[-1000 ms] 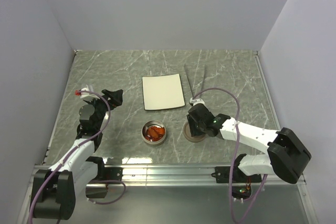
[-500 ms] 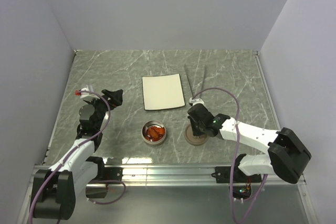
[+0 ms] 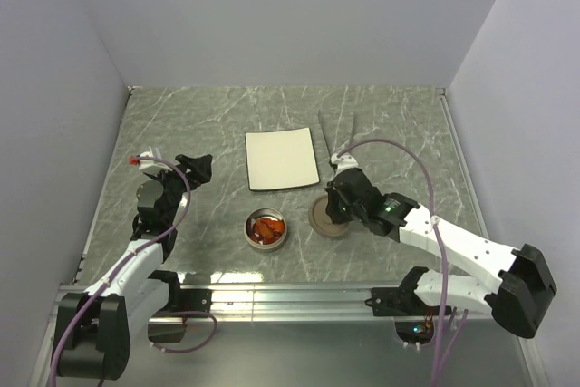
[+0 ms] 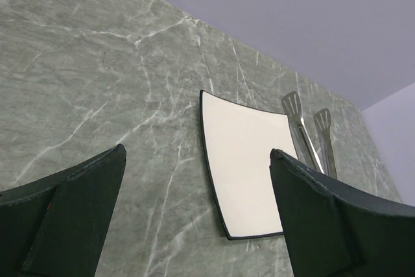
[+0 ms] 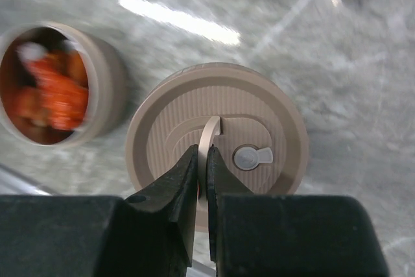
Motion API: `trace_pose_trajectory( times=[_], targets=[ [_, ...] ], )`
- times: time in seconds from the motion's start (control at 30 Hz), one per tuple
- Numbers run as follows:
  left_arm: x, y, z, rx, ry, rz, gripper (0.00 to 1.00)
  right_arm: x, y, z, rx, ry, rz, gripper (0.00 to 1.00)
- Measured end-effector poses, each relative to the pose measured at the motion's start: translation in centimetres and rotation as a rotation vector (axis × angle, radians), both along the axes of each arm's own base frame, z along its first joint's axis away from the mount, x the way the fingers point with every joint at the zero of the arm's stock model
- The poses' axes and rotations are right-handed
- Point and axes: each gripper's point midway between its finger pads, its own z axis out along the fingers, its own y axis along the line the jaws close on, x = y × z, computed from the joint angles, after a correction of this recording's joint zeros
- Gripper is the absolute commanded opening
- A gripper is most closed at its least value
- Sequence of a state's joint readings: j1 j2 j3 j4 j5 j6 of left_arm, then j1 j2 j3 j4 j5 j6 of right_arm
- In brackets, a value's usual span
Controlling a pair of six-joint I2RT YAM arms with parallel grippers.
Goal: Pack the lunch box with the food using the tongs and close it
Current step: Pick up the lid of the lunch box with the right arm, then put the lid back on the lunch box
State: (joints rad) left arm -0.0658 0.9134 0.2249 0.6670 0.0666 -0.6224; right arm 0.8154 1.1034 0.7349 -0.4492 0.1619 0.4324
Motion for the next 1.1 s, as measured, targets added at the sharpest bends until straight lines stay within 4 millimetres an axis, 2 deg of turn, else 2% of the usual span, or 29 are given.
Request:
trace_pose_trajectory(
  times=[0.07,0.2,0.43,0.53,0.67,0.87,1.1],
  targets=[
    [0.0,0.0,0.0,0.000,0.000,0.000,0.99,0.2,0.9,1.6,0.039,-0.025,0.023,0.00],
    [0.0,0.0,0.0,0.000,0.000,0.001,0.99,0.4,3.2,3.6,0.080,-0.045,0.082,0.00],
    [0.0,0.1,0.0,-0.004,0.001,0.004,0.99,0.8,9.4,4.9,0.087,-0.040,0.225,0.00],
    [0.0,0.1,0.1,-0.004,-0.003,0.005,0.99,0.6,12.3,4.5,0.076,-0.022,0.289,0.00],
    [-0.1,0.1,0.3,-0.004,-0.009,0.005,0.99,-0.3,15.0,3.0,0.045,0.015,0.357,0.00],
    [-0.1,0.1,0.3,-0.005,-0.009,0.005,0.99,-2.0,16.7,1.1,0.002,0.059,0.416,0.00],
    [-0.1,0.1,0.5,-0.009,-0.015,0.005,1.00,-2.5,18.2,1.0,-0.009,0.069,0.451,0.00]
  ],
)
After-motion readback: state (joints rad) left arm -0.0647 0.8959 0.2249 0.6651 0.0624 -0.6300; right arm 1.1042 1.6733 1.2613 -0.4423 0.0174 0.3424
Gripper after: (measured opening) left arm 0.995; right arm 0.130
